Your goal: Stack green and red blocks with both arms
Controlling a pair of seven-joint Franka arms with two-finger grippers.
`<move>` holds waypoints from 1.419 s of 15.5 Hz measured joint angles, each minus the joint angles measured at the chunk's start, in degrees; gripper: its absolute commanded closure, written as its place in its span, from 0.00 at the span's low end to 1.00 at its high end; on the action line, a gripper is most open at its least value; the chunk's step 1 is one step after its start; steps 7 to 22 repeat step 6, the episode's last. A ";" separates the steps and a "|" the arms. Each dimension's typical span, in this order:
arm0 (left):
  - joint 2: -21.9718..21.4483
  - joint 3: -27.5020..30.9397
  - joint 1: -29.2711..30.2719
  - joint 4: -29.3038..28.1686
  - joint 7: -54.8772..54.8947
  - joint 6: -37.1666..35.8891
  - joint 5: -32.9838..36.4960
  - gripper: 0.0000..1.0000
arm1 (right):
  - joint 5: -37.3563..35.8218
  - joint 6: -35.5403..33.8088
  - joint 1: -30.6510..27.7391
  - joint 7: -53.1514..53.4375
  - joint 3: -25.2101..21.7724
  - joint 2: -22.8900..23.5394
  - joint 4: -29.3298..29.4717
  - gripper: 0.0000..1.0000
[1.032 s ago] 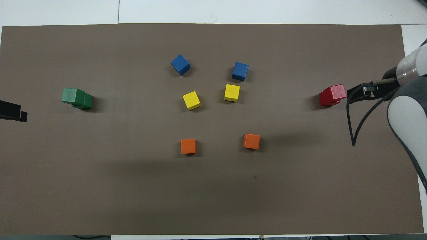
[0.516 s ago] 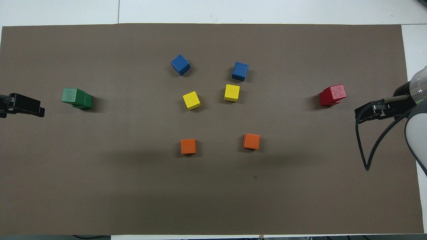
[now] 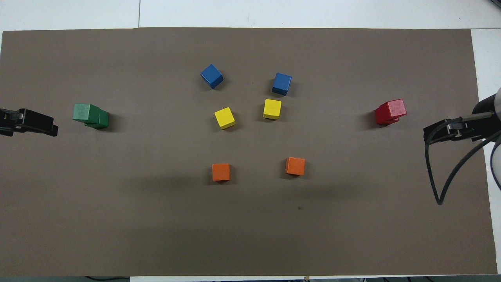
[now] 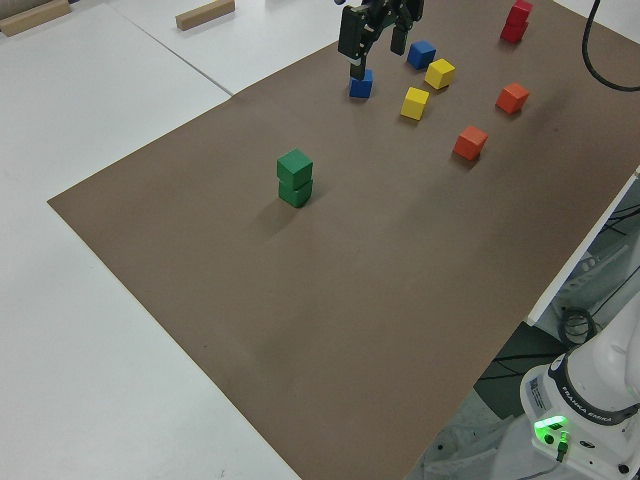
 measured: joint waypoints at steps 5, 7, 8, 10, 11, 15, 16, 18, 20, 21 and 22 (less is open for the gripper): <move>0.00 0.00 -0.01 0.00 0.00 0.00 0.00 0.00 | 0.02 -0.39 0.00 0.00 -0.03 0.00 0.00 0.00; 0.00 0.00 -0.01 0.00 0.00 0.00 0.00 0.00 | 0.03 -0.41 0.00 0.00 -0.08 0.00 0.00 0.00; 0.00 0.00 -0.01 0.00 0.00 0.00 0.00 0.00 | 0.03 -0.41 0.00 0.00 -0.08 0.00 0.00 0.00; 0.00 0.00 -0.01 0.00 0.00 0.00 0.00 0.00 | 0.03 -0.41 0.00 0.00 -0.08 0.00 0.00 0.00; 0.00 0.00 -0.01 0.00 0.00 0.00 0.00 0.00 | 0.03 -0.41 0.00 0.00 -0.08 0.00 0.00 0.00; 0.00 0.00 -0.01 0.00 0.00 0.00 0.00 0.00 | 0.03 -0.41 0.00 0.00 -0.08 0.00 0.00 0.00; 0.00 0.00 -0.01 0.00 0.00 0.00 0.00 0.00 | 0.03 -0.41 0.00 0.00 -0.08 0.00 0.00 0.00; 0.00 0.00 -0.01 0.00 0.00 0.00 0.00 0.00 | 0.03 -0.41 0.00 0.00 -0.08 0.00 0.00 0.00; 0.00 0.00 -0.01 0.00 0.00 0.00 0.00 0.00 | 0.03 -0.41 0.00 0.00 -0.08 0.00 0.00 0.00; 0.00 0.00 -0.01 0.00 0.00 0.00 0.00 0.00 | 0.03 -0.41 0.00 0.00 -0.08 0.00 0.00 0.00; 0.00 0.00 -0.01 0.00 0.00 0.00 0.00 0.00 | 0.03 -0.41 0.00 0.00 -0.08 0.00 0.00 0.00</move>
